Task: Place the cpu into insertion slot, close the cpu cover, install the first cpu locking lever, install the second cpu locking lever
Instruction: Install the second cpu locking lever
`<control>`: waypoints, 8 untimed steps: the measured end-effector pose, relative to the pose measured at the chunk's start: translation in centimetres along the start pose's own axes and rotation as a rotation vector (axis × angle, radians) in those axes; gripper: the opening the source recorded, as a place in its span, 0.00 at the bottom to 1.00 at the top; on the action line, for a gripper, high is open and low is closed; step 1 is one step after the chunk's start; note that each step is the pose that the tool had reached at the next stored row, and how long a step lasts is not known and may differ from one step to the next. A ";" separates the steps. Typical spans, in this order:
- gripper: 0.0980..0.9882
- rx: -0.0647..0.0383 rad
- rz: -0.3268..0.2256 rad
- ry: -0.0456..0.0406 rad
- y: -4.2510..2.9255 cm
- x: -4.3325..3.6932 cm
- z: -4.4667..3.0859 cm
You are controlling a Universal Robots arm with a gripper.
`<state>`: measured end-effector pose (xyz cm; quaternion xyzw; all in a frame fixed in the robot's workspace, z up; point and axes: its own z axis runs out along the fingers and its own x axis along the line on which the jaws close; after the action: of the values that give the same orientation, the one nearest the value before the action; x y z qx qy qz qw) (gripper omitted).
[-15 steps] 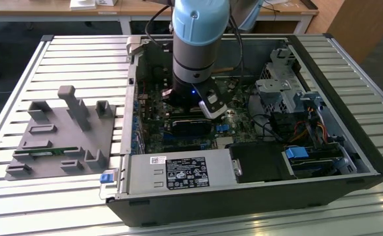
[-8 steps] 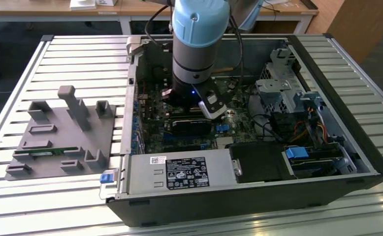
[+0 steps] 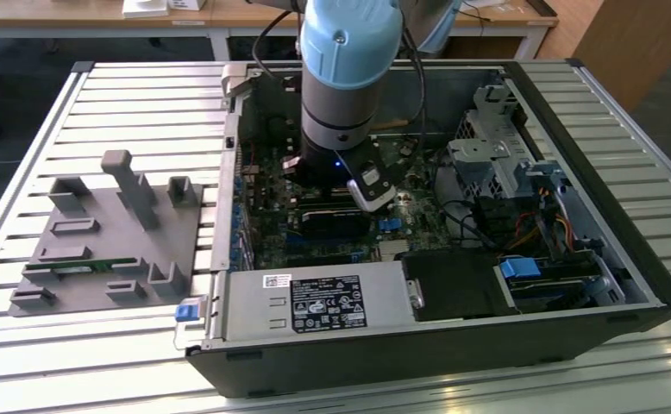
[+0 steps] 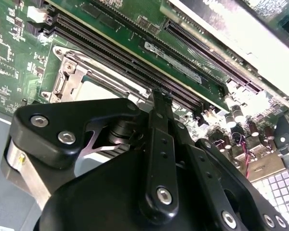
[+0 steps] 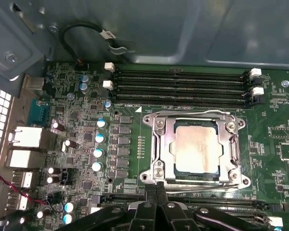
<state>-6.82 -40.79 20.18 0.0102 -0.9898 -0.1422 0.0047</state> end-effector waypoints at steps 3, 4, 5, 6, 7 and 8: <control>0.02 -0.008 0.000 -0.0001 -0.07 0.04 0.12; 0.02 -0.010 0.000 -0.0002 -0.09 0.05 0.19; 0.02 -0.013 0.000 -0.0002 -0.10 0.06 0.23; 0.02 -0.015 0.000 -0.0002 -0.12 0.07 0.29; 0.02 -0.018 0.000 -0.0003 -0.13 0.08 0.34; 0.02 -0.020 0.000 -0.0003 -0.15 0.08 0.39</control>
<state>-6.90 -40.83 19.76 0.0103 -0.9883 -0.1522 0.0046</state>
